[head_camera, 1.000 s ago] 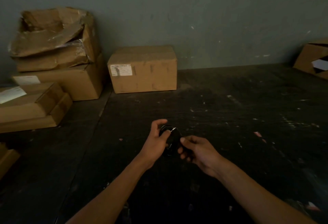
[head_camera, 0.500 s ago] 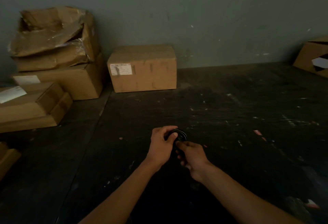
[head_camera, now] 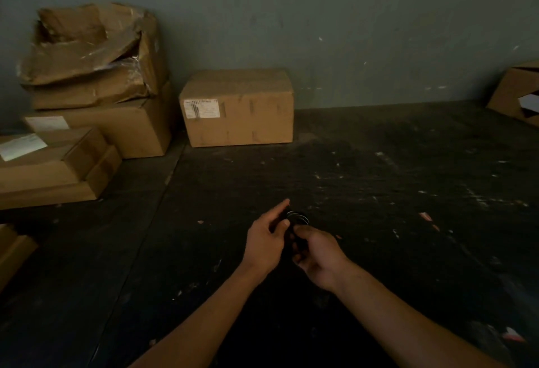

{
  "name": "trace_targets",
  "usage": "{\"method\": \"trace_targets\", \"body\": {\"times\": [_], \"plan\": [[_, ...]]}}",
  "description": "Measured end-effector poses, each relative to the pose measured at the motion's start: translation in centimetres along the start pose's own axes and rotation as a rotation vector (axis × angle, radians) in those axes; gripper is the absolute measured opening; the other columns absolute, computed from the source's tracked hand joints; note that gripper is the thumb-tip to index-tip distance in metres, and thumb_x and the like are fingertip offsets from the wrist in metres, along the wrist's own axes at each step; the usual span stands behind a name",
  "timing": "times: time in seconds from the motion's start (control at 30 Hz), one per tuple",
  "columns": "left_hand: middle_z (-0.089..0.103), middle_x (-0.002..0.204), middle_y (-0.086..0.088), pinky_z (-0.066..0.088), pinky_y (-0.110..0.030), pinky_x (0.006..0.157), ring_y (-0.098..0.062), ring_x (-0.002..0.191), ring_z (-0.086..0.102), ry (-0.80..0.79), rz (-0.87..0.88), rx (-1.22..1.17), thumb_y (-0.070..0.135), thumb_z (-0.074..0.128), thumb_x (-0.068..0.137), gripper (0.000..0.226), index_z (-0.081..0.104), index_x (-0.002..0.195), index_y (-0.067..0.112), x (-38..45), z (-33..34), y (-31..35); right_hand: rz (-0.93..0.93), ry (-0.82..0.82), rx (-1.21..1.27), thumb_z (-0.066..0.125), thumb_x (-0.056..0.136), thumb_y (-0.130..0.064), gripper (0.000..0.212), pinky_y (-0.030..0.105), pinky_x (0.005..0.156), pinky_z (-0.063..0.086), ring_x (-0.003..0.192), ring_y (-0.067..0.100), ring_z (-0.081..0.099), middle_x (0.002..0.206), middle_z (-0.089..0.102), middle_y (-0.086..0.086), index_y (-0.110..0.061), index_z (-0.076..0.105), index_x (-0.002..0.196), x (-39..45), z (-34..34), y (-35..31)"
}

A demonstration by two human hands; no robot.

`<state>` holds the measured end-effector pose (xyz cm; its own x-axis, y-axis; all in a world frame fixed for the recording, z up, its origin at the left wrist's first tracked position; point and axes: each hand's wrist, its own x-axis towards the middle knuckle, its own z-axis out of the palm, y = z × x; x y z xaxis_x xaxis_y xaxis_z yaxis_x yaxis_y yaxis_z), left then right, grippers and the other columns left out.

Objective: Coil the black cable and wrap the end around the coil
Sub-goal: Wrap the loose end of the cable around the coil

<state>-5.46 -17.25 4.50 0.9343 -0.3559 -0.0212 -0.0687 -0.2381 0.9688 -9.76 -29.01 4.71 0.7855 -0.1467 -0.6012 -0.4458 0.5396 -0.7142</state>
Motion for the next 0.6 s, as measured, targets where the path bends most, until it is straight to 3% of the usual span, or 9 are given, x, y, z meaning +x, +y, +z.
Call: {"method": "trace_targets", "body": {"times": [0.1,0.23,0.4,0.5,0.6], "plan": [[0.064,0.108,0.008,0.052,-0.013,0.074,-0.003,0.1,0.063,0.107,-0.008,-0.061,0.008,0.057,0.095,0.05,0.047,0.136,0.036,0.1,-0.1,-0.2,-0.004,-0.057,-0.038,0.053,0.093,-0.011,0.022,0.029,0.062,0.044,0.078,0.017,0.057,0.093,0.066,0.007,-0.013,0.069,0.109,-0.2,-0.1,-0.4],[0.068,0.107,0.001,0.053,-0.016,0.073,-0.006,0.097,0.065,0.204,-0.029,-0.052,0.009,0.065,0.09,0.045,0.05,0.129,0.027,0.4,-0.1,-0.7,-0.064,-0.03,-0.172,0.055,0.094,-0.007,0.016,0.027,0.064,0.046,0.074,0.016,0.057,0.087,0.065,0.008,-0.01,0.066,0.105,-0.7,0.1,-0.9],[0.067,0.105,0.006,0.051,-0.011,0.064,0.002,0.092,0.063,0.194,-0.05,0.027,0.008,0.066,0.089,0.04,0.051,0.122,0.024,0.3,-0.7,-0.9,-0.309,0.108,-0.322,0.063,0.089,-0.007,0.018,0.027,0.066,0.051,0.079,0.017,0.064,0.1,0.069,0.012,-0.015,0.059,0.105,-0.7,0.1,-0.9],[0.068,0.101,0.006,0.05,-0.006,0.065,0.004,0.089,0.064,0.172,-0.033,0.072,0.006,0.068,0.087,0.037,0.054,0.116,0.024,0.2,-0.7,-0.8,-0.428,0.082,-0.442,0.061,0.09,-0.007,0.015,0.026,0.072,0.052,0.088,0.015,0.065,0.101,0.068,0.006,-0.017,0.064,0.101,-0.8,0.2,-1.2],[0.067,0.102,0.007,0.052,-0.01,0.068,0.002,0.093,0.064,0.126,-0.024,0.1,0.005,0.067,0.087,0.036,0.054,0.113,0.026,0.2,-0.8,-0.4,-0.512,0.001,-0.542,0.064,0.088,-0.006,0.019,0.027,0.085,0.054,0.097,0.011,0.066,0.103,0.069,-0.002,-0.02,0.067,0.101,-0.8,-0.1,-1.0]]}}
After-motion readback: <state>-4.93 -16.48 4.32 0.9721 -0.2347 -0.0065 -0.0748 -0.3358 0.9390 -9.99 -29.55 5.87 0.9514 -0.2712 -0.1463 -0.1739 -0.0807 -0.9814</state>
